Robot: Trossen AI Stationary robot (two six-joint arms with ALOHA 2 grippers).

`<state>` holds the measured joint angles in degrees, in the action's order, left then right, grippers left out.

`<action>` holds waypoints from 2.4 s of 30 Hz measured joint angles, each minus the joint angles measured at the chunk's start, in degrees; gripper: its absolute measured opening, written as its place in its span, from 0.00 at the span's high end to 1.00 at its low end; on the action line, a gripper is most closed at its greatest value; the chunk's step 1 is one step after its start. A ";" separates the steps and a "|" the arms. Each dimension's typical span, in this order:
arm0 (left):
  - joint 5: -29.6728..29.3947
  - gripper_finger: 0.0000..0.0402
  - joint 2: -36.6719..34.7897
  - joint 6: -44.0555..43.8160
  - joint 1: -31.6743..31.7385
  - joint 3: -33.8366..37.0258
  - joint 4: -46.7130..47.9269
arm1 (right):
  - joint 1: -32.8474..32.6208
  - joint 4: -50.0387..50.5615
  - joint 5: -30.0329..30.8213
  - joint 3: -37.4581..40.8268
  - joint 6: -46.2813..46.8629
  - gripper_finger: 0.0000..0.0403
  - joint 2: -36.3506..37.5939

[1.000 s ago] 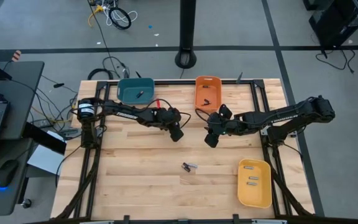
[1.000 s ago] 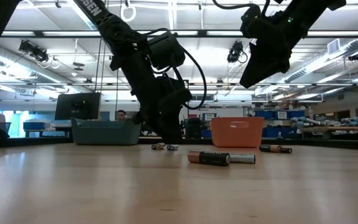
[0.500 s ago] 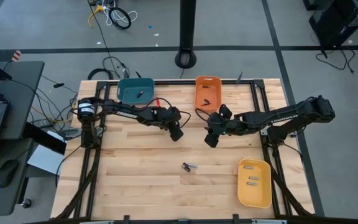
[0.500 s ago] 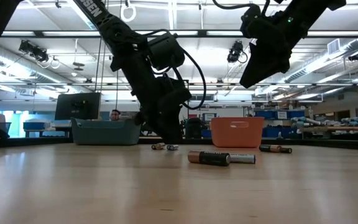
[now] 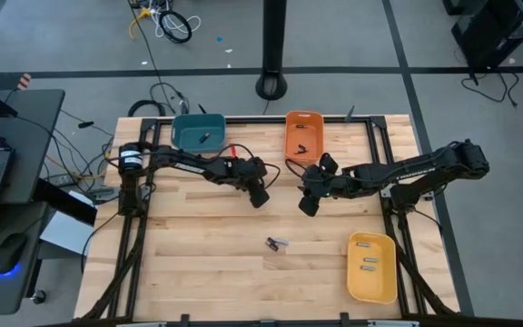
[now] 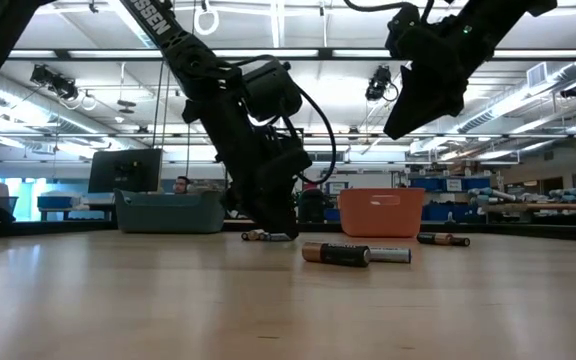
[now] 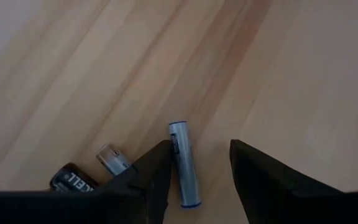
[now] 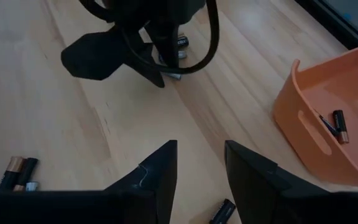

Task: Sort batteries
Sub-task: Put the silver battery into the yellow bin

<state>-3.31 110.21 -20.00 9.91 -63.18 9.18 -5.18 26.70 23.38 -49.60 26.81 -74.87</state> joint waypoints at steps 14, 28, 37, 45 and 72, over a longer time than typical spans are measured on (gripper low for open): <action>4.94 0.66 -0.07 7.13 -0.94 -1.69 9.41 | -0.25 0.00 -0.01 0.00 -0.02 0.65 0.00; 4.15 0.73 0.33 12.56 -2.18 -7.20 19.69 | -0.34 -0.02 -0.03 0.00 -0.06 0.64 0.00; 4.00 0.69 0.33 10.70 -2.95 -11.70 20.69 | -0.36 0.02 -0.05 0.00 -0.61 0.64 0.00; 2.79 0.61 0.38 10.71 -6.07 -14.43 18.30 | -0.64 0.23 -0.46 0.00 -1.07 0.65 0.00; -2.21 0.70 8.09 10.52 -6.08 -14.64 15.78 | -6.96 3.97 -0.53 0.00 -0.81 0.66 3.98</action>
<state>-5.52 118.30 -9.48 3.84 -77.82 24.96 -12.14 30.66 22.85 -49.60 26.00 -70.89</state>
